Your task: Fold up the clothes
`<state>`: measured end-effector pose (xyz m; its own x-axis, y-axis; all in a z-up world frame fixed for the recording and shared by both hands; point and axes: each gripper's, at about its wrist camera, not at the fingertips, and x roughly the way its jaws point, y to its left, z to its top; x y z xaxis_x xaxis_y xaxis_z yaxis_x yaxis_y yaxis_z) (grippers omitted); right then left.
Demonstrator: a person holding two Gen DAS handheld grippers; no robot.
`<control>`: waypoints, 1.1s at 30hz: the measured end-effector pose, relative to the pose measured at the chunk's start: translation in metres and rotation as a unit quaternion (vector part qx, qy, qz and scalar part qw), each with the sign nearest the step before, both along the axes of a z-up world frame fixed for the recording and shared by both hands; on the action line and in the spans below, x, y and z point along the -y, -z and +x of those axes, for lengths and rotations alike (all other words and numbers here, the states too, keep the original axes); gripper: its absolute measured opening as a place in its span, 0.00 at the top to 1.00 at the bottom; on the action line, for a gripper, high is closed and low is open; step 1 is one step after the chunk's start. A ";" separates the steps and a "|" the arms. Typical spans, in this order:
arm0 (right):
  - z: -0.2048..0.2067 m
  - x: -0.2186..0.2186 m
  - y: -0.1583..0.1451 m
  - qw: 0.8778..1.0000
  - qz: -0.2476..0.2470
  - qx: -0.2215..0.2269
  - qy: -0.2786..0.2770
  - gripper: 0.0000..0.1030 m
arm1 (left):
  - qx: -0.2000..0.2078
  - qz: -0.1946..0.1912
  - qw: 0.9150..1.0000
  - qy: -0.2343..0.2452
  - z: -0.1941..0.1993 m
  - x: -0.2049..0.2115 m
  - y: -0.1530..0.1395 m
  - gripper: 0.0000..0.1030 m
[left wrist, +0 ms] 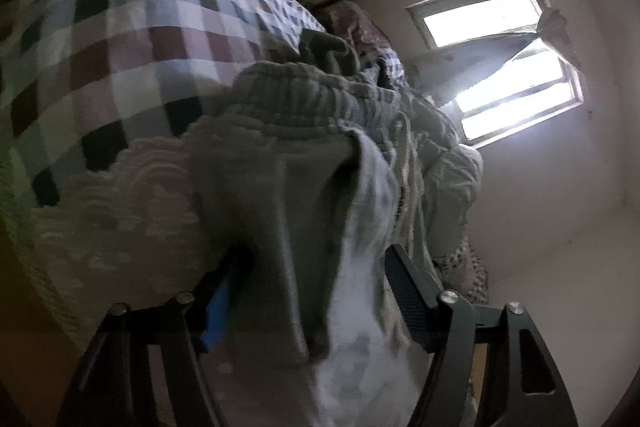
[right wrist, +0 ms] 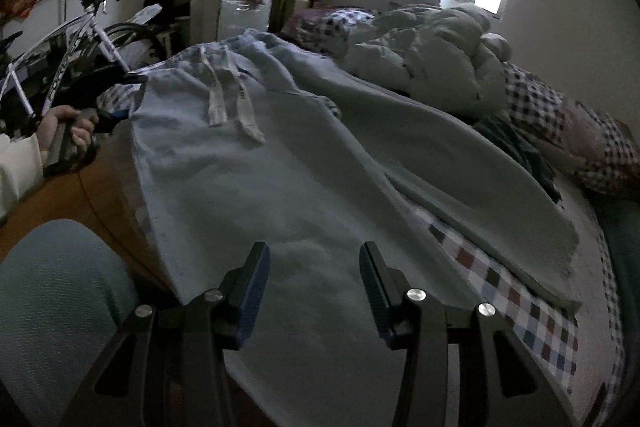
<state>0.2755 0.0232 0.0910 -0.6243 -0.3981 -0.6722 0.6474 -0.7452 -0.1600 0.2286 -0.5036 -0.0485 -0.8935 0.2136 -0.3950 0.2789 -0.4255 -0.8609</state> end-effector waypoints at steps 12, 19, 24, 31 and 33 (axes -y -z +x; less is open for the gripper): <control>0.021 0.036 0.033 0.998 -0.015 0.045 -0.042 0.52 | -0.057 0.037 0.997 0.035 -0.004 0.001 0.001 0.29; 0.035 0.057 0.043 0.996 -0.009 0.046 -0.072 0.52 | -0.086 0.051 0.995 0.030 -0.007 0.003 -0.002 0.29; 0.032 0.069 0.047 0.996 -0.005 0.043 -0.079 0.52 | -0.044 0.045 0.998 0.017 -0.012 0.017 0.003 0.53; 0.038 0.094 0.054 0.994 0.020 -0.001 -0.105 0.52 | -0.048 0.052 0.997 0.033 -0.012 0.006 -0.022 0.88; 0.043 0.103 0.061 0.993 0.034 -0.021 -0.115 0.52 | -0.051 0.053 0.997 0.036 -0.010 0.003 -0.032 0.91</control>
